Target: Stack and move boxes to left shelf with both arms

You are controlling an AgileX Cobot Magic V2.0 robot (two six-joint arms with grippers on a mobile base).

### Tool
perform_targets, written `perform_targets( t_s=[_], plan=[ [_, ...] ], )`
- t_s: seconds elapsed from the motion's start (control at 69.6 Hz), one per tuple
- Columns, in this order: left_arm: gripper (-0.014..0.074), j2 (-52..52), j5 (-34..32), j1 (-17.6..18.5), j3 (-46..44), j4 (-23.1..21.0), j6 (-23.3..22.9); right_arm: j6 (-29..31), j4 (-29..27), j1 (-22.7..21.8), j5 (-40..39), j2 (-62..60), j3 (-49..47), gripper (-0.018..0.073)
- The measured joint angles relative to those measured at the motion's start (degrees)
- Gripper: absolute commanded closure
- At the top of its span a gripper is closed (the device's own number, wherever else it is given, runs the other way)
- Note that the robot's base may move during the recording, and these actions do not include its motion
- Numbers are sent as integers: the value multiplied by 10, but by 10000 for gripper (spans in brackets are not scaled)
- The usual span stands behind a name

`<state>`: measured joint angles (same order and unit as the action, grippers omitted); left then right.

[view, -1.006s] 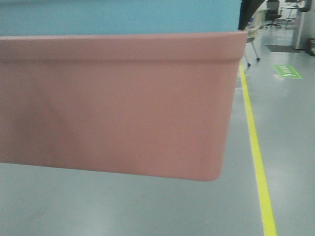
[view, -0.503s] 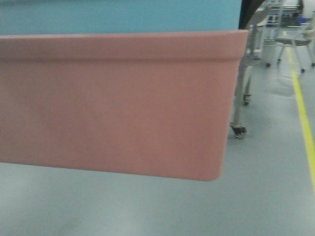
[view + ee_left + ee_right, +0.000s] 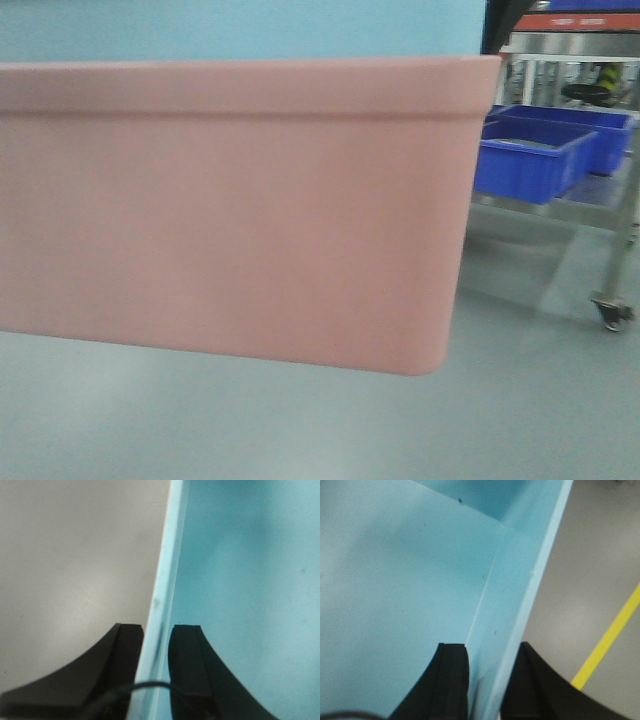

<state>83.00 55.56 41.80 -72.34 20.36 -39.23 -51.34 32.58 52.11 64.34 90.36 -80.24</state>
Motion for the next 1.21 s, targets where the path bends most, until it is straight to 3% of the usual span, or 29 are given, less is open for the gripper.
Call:
perform_targets(
  t_s=[1.207],
  plan=[
    [608,0,0,4,0,0,-5,-26,2,-2,-4,3,0,501]
  ],
)
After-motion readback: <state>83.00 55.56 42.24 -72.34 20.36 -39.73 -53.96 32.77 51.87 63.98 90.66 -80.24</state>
